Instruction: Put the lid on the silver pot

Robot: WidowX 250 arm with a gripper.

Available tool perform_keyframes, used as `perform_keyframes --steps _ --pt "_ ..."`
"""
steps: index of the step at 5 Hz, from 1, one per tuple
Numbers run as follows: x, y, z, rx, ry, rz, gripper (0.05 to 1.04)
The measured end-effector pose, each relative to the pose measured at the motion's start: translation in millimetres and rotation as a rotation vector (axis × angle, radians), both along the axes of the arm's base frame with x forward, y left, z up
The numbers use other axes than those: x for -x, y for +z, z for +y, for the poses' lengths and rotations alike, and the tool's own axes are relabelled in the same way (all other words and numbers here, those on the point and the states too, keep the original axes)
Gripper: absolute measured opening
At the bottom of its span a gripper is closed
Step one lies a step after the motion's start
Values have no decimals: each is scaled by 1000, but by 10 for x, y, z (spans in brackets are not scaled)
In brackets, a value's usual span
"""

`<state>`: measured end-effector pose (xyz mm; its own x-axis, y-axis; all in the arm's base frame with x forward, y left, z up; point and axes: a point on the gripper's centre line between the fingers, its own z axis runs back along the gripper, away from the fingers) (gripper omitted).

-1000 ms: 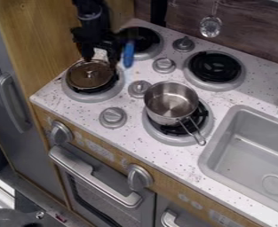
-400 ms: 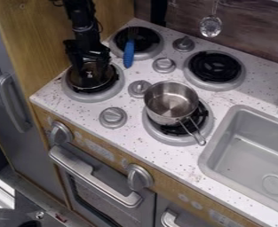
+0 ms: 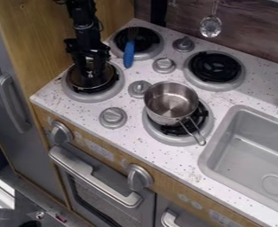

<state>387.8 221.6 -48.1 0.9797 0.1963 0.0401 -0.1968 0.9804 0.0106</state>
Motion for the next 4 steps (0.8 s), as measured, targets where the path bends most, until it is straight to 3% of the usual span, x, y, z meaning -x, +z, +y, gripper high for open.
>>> perform_keyframes --steps 1,2,3,4 --pt "-2 13 -56 13 -23 14 331" --pt "-50 156 -163 12 -55 -23 269" --pt "-287 767 -615 -49 -152 -179 269" --pt "-262 980 -1230 -31 -263 -212 269"
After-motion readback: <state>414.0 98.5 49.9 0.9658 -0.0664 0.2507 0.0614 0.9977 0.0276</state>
